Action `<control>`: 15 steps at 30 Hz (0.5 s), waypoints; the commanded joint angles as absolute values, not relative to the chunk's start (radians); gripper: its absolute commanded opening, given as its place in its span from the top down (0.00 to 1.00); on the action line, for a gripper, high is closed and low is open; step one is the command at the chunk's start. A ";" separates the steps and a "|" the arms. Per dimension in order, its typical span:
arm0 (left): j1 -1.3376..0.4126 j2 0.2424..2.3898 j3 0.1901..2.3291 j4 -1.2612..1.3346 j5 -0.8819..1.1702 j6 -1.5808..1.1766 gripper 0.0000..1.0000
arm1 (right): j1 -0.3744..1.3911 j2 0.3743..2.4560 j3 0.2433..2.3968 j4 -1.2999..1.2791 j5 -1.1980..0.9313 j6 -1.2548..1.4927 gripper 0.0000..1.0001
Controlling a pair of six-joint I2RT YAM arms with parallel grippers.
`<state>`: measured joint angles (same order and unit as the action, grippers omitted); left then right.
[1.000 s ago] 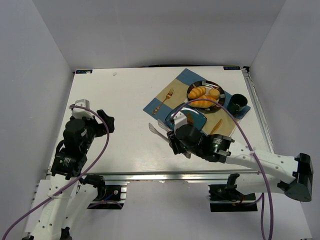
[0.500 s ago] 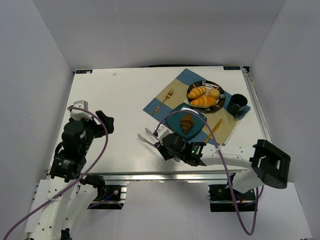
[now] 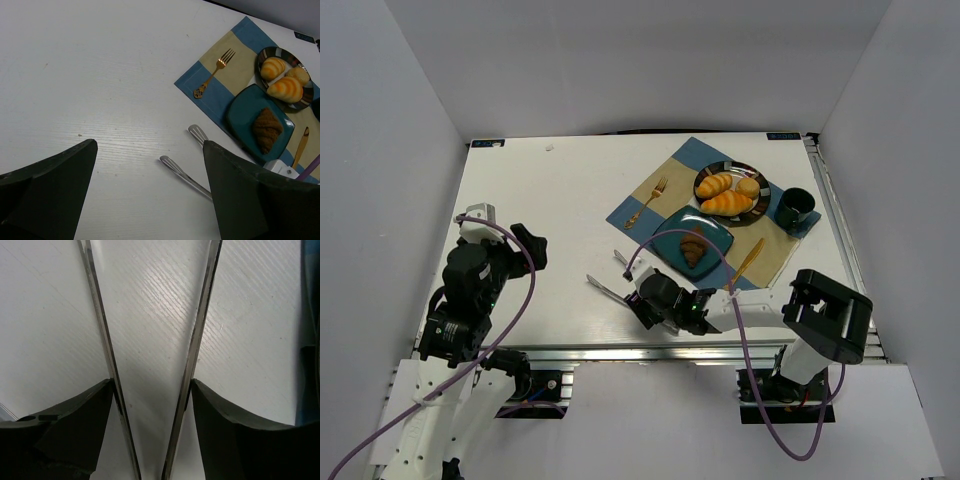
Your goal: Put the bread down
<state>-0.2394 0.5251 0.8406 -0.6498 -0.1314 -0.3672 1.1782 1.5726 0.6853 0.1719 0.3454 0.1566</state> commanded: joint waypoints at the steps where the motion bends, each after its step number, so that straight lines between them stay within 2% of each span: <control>1: -0.239 0.522 0.856 -0.650 -0.138 -0.365 0.02 | 1.177 1.560 0.696 0.207 0.371 0.170 0.29; 5: -0.239 0.522 0.861 -0.657 -0.149 -0.364 0.02 | 1.180 1.476 0.759 0.117 0.397 0.163 0.21; 7: -0.239 0.525 0.867 -0.658 -0.147 -0.361 0.02 | 1.189 1.428 0.793 0.069 0.425 0.164 0.11; 11: -0.239 0.520 0.865 -0.655 -0.160 -0.367 0.02 | 1.190 1.309 0.912 -0.159 0.527 0.227 0.11; 15: -0.239 0.528 0.902 -0.684 -0.178 -0.359 0.02 | 1.193 1.171 0.954 -0.238 0.595 0.288 0.11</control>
<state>-0.2394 0.5282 0.8509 -0.6655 -0.1509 -0.3653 1.1870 1.2713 0.9192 -0.1184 0.4995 0.2256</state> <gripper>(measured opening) 0.978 0.894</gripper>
